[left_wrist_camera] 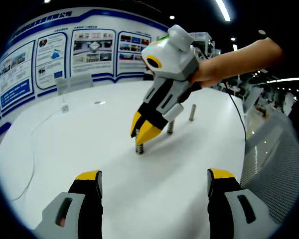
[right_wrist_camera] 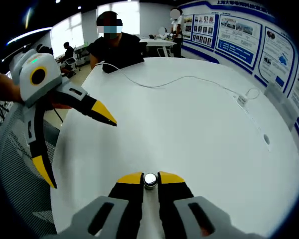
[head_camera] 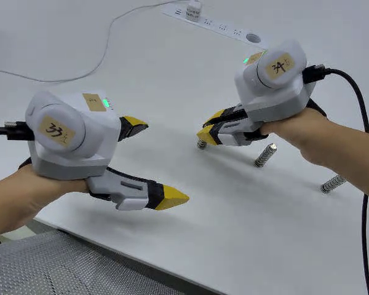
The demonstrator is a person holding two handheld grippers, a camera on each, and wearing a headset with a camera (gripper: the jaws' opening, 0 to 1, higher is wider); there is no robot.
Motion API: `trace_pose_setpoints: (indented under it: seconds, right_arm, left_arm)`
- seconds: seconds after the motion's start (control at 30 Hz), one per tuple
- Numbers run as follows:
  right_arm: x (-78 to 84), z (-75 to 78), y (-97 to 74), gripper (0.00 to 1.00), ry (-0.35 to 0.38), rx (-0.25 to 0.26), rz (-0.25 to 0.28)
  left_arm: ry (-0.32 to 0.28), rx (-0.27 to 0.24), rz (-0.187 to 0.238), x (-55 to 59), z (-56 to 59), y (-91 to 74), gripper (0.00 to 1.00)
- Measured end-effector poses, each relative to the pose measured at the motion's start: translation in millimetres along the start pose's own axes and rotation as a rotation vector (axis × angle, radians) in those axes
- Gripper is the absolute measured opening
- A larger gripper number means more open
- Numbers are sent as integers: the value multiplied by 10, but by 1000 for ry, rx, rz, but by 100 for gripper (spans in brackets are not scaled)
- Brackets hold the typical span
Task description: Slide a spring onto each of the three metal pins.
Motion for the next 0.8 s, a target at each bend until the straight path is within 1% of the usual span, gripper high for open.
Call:
trace_pose_setpoints:
  seconds: [0.07, 0.2, 0.27, 0.33, 0.43, 0.5, 0.53, 0.57, 0.63, 0.67, 0.7, 0.73, 0.8]
  right_arm:
    - [1, 0, -5, 12, 0, -1, 0]
    - [3, 5, -12, 14, 11, -7, 4]
    - [-4, 5, -27, 16, 26, -13, 16]
    - [-25, -18, -51, 18, 44, -34, 44]
    - [-35, -19, -96, 20, 59, -29, 62]
    - [-40, -20, -141, 21, 61, -22, 71]
    - [-42, -19, -166, 21, 61, -19, 76]
    - [-45, -17, -212, 21, 65, -18, 89]
    - [-52, 0, -289, 22, 74, -7, 119]
    - [-53, 28, -353, 22, 97, 13, 146]
    - [-51, 43, -399, 22, 117, 19, 165]
    - [-51, 57, -469, 23, 134, 19, 197]
    - [-38, 69, -597, 23, 151, 22, 240]
  left_arm:
    - [6, 2, -6, 6, 5, 2, 89]
    - [4, 4, -5, 8, 7, 3, 89]
    - [2, 3, -6, 14, 2, 5, 89]
    - [-3, 5, -9, 18, 3, 8, 88]
    - [-5, 13, -6, 14, 20, 14, 88]
    - [-12, 31, 5, 4, 47, 23, 89]
    - [-25, 40, 19, -9, 62, 26, 89]
    - [-36, 46, 34, -26, 71, 27, 90]
    - [-37, 48, 41, -37, 76, 25, 91]
    - [-35, 48, 40, -38, 79, 25, 91]
    - [-31, 46, 37, -33, 78, 25, 92]
    - [-24, 41, 33, -27, 75, 27, 92]
    - [-22, 41, 27, -15, 77, 32, 92]
Point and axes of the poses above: the centre of the closed fingertips' face, and the gripper's own axes: y roughly forward along the fingers, z roughly to its right, x roughly out of its underside, the point moved 7 cm from there along -y, roughly backward along the fingers, and after that the axes turned 1 degree about -z, right-handed, at the moved point
